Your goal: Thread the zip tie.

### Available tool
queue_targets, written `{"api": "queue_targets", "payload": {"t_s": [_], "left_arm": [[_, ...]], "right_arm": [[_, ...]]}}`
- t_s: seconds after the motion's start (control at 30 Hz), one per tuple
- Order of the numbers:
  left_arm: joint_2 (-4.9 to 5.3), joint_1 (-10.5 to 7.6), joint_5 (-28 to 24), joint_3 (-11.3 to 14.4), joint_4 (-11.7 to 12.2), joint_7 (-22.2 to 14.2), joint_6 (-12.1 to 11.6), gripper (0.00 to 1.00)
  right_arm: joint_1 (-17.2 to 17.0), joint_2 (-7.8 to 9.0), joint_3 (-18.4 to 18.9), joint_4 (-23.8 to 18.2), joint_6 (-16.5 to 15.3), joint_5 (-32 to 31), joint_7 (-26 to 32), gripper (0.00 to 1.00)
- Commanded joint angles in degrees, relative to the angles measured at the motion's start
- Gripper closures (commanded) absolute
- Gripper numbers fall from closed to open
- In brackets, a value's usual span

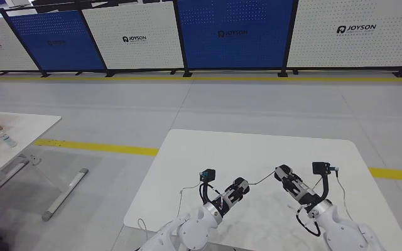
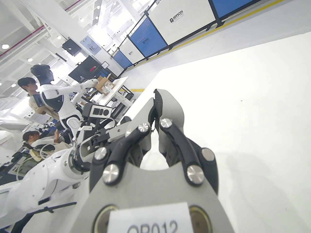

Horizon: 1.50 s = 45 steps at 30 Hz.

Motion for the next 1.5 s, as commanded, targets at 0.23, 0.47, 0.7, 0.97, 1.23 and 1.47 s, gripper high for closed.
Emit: {"api": "queue_targets", "payload": {"t_s": [0.23,0.47,0.7,0.97,1.23,1.47], "left_arm": [[0.0,0.0,0.0,0.0,0.0,0.0,0.0,1.0],[-0.19,0.26,-1.6,-0.2,-0.2,0.2,-0.5,1.0],[-0.46,0.59,-7.2,-1.4,-0.2,-1.4,-3.1,1.0],[-0.55,0.73,-7.1,-2.0,0.3,-1.8,-3.6,1.0],[-0.94,0.5,-2.0,-0.7,0.3,0.8,-1.3,1.0],[-1.31,0.52,-0.3,0.0,0.1,1.7,-0.3,0.85]], "right_arm": [[0.4,-0.14,-0.8,0.7,-0.1,0.3,0.5,1.0],[0.8,-0.23,-0.9,1.4,-1.8,1.2,0.1,1.0],[0.1,-0.16,-0.1,1.3,-3.9,1.8,-0.9,1.0],[0.2,-0.17,0.1,1.6,-4.5,3.0,-0.6,1.0],[-0.1,-0.15,0.4,1.1,-4.0,2.0,-1.3,1.0],[-0.3,-0.15,0.4,0.6,-3.5,1.1,-1.4,1.0]]}}
